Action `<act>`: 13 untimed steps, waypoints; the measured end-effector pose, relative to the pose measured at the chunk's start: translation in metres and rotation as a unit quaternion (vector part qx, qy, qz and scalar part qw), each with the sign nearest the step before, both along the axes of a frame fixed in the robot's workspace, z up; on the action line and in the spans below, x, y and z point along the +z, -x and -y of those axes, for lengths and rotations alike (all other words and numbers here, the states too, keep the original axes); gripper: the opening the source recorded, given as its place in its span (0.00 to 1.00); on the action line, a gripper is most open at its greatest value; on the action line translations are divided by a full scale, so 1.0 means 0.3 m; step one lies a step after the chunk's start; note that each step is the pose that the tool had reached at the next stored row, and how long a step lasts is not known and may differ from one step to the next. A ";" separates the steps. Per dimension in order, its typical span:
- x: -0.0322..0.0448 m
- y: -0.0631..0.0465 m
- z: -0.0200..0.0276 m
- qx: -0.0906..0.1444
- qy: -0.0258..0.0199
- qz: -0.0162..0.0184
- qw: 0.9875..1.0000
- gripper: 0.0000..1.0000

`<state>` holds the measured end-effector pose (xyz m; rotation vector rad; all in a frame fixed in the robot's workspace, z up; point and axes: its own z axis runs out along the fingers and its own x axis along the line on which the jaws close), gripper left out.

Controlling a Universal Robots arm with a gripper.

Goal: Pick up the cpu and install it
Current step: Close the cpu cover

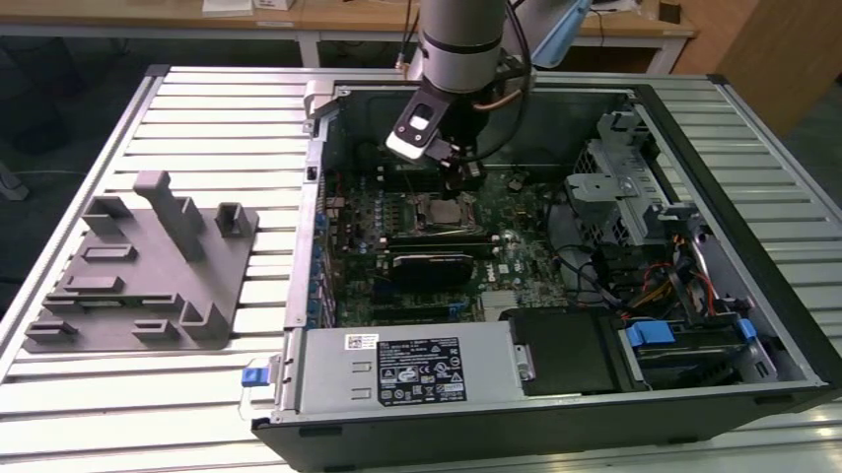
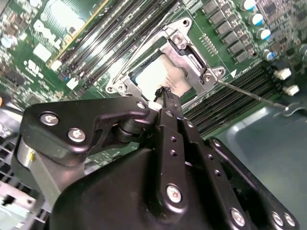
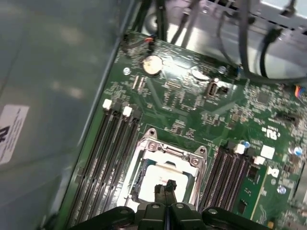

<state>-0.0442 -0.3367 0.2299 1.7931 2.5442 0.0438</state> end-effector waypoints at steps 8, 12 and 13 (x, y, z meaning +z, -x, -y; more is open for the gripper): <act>0.000 0.000 0.000 0.068 0.000 0.000 0.998 0.11; 0.000 0.000 0.000 0.102 0.000 0.000 0.995 0.11; 0.000 0.000 0.000 0.111 0.000 0.000 0.994 0.11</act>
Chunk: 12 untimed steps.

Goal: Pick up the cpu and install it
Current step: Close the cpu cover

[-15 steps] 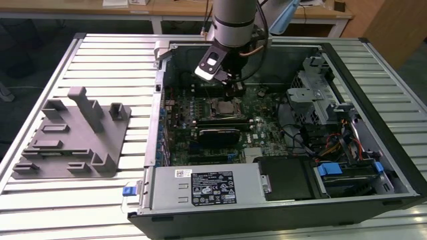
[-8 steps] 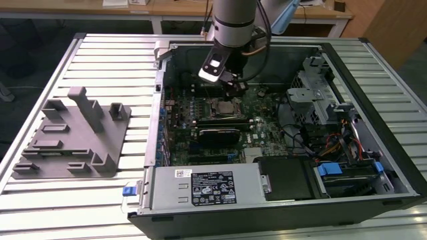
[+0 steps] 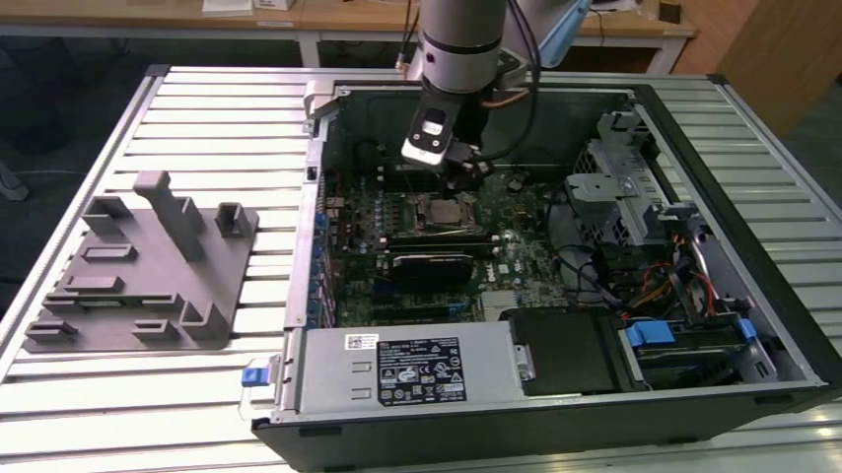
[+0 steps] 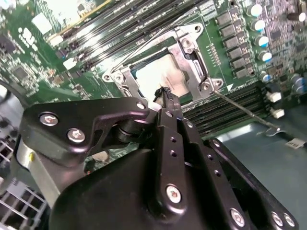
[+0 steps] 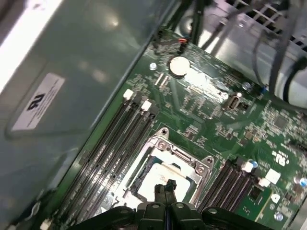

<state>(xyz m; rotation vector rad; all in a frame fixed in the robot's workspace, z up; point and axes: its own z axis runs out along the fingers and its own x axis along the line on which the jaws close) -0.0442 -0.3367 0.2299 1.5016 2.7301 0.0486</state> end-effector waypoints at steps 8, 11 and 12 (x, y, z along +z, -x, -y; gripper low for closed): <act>0.000 0.000 0.000 0.072 0.000 0.000 0.997 0.11; 0.000 0.000 0.000 0.099 0.000 0.000 0.995 0.11; 0.000 0.000 0.000 0.108 0.000 0.000 0.994 0.11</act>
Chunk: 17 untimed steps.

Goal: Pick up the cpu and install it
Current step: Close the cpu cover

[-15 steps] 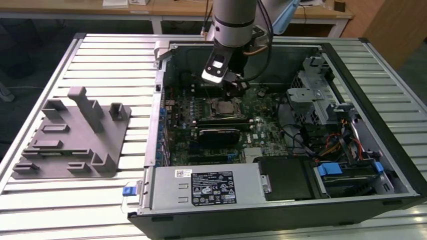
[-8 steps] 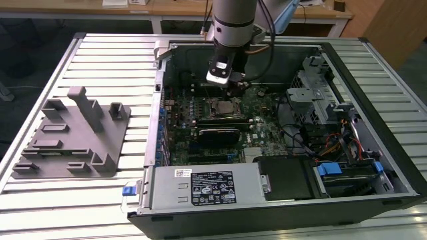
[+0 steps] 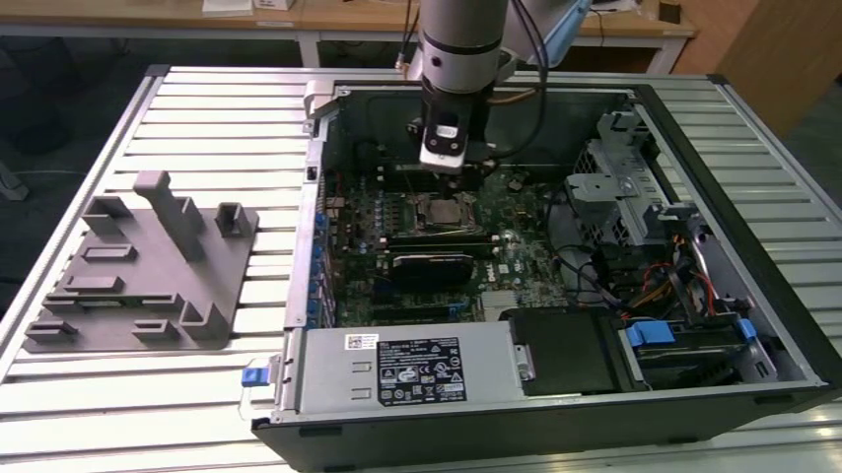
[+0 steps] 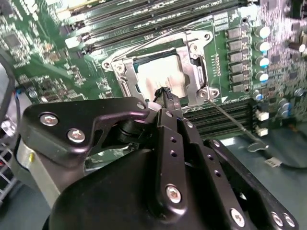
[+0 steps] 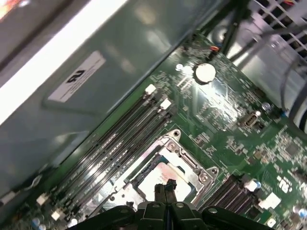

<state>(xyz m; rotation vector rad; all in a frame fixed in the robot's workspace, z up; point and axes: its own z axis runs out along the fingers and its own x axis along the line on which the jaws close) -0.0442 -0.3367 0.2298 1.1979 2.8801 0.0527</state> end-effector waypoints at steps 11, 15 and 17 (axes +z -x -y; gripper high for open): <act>0.000 0.000 0.000 0.102 0.000 0.000 0.995 0.11; 0.000 0.000 0.000 0.139 0.000 0.000 0.990 0.11; -0.001 0.000 0.000 0.157 0.000 0.000 0.988 0.11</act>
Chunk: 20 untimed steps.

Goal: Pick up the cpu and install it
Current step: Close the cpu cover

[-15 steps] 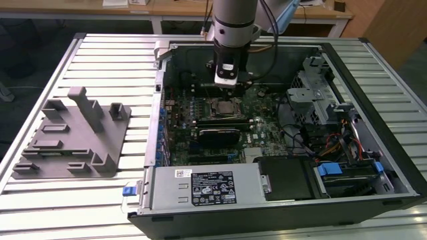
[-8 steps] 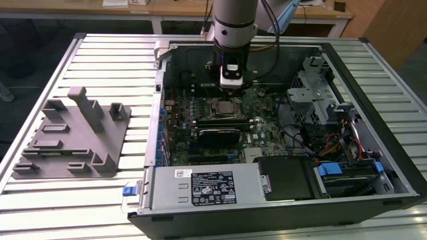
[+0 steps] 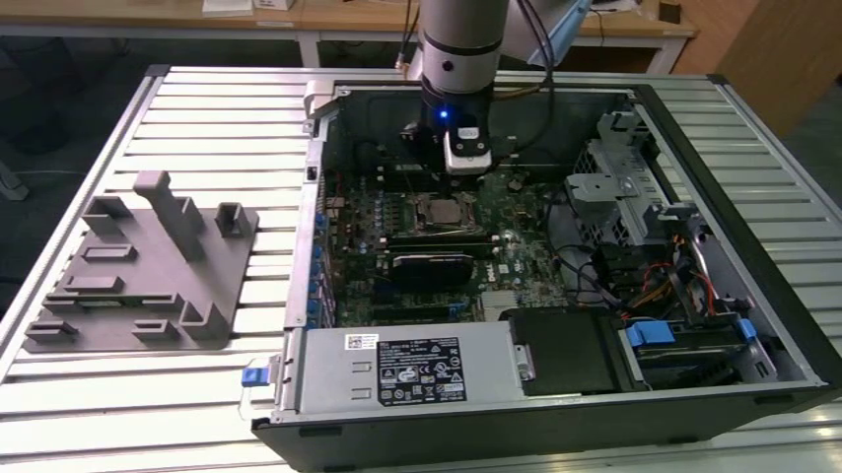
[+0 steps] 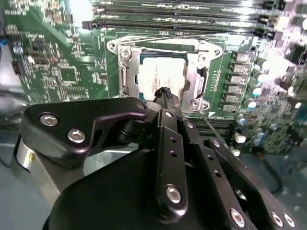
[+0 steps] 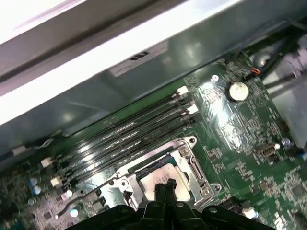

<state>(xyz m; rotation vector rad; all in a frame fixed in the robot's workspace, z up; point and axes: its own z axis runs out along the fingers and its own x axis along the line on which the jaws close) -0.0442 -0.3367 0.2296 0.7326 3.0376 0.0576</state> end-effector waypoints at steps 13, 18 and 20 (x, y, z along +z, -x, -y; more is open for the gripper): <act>-0.004 0.000 0.000 0.117 0.000 0.000 0.993 0.11; -0.006 0.000 0.000 0.163 0.000 0.000 0.987 0.11; -0.007 0.000 0.000 0.186 0.001 0.000 0.982 0.11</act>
